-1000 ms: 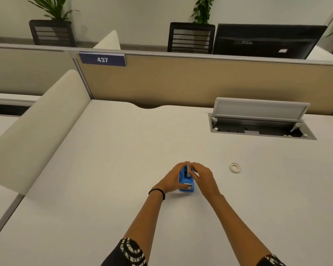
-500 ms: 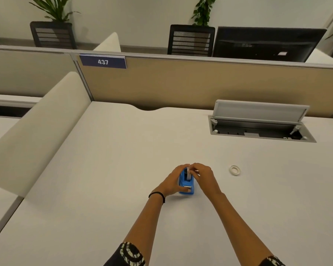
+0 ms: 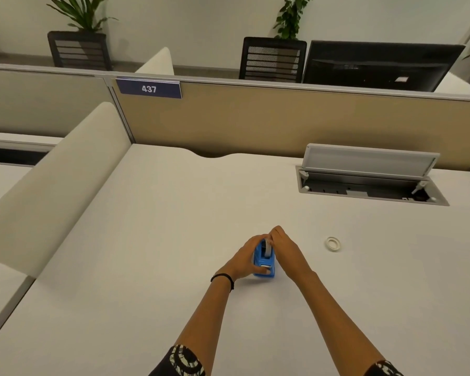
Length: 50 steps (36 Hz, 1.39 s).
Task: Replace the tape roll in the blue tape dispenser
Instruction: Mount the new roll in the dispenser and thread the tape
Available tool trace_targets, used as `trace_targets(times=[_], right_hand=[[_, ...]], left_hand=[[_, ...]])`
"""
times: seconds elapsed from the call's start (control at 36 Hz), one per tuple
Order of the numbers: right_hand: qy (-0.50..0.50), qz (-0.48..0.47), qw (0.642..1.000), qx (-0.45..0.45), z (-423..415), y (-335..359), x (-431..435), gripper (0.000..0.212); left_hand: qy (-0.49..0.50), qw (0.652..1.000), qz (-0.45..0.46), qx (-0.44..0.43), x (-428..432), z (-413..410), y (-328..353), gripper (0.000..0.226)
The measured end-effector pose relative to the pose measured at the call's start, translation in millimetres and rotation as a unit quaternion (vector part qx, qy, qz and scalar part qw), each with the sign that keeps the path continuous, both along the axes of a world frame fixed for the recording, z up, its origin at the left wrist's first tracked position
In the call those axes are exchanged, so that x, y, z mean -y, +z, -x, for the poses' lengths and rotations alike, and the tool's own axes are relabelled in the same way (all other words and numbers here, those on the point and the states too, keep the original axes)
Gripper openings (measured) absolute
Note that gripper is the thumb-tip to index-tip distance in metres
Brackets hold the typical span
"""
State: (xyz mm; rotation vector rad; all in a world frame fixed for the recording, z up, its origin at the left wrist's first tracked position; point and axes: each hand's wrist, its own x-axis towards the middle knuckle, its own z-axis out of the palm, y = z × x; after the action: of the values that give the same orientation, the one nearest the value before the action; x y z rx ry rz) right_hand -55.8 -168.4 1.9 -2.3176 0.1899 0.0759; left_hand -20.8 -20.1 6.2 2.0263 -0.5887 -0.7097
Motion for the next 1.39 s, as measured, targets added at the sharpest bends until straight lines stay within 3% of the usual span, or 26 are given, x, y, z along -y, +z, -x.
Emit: trace_targets(times=[0.11, 0.28, 0.5, 0.64, 1.0, 1.11, 1.17, 1.39], right_hand=[[-0.016, -0.046, 0.999, -0.012, -1, 19, -6, 0.011], [-0.027, -0.038, 0.999, -0.004, 3, 12, -2, 0.003], [-0.004, 0.0, 0.999, 0.032, 3, 24, -8, 0.014], [-0.007, -0.011, 0.998, 0.056, 5, 29, -13, 0.01], [0.007, 0.0, 0.999, 0.032, 1, 34, -10, 0.016], [-0.01, -0.017, 1.0, 0.009, -2, 32, -10, 0.009], [-0.032, -0.025, 0.999, -0.003, -4, 31, -11, 0.016], [-0.016, -0.013, 0.999, 0.034, 4, 33, -10, 0.019]], left_hand=[[-0.003, 1.0, 0.001, 0.001, 0, 1, 1, 0.079], [0.0, 1.0, 0.001, 0.0, 0, 1, 0, 0.08], [-0.002, 1.0, 0.006, -0.001, 0, 1, -1, 0.08], [0.001, 1.0, 0.007, 0.002, 0, 1, -2, 0.08], [0.002, 1.0, 0.01, -0.002, 0, 0, -3, 0.078], [0.0, 1.0, 0.008, -0.002, 0, 0, -4, 0.079], [-0.001, 1.0, 0.006, -0.003, 0, 0, -4, 0.08], [0.004, 1.0, 0.006, -0.003, 0, 0, -6, 0.079]])
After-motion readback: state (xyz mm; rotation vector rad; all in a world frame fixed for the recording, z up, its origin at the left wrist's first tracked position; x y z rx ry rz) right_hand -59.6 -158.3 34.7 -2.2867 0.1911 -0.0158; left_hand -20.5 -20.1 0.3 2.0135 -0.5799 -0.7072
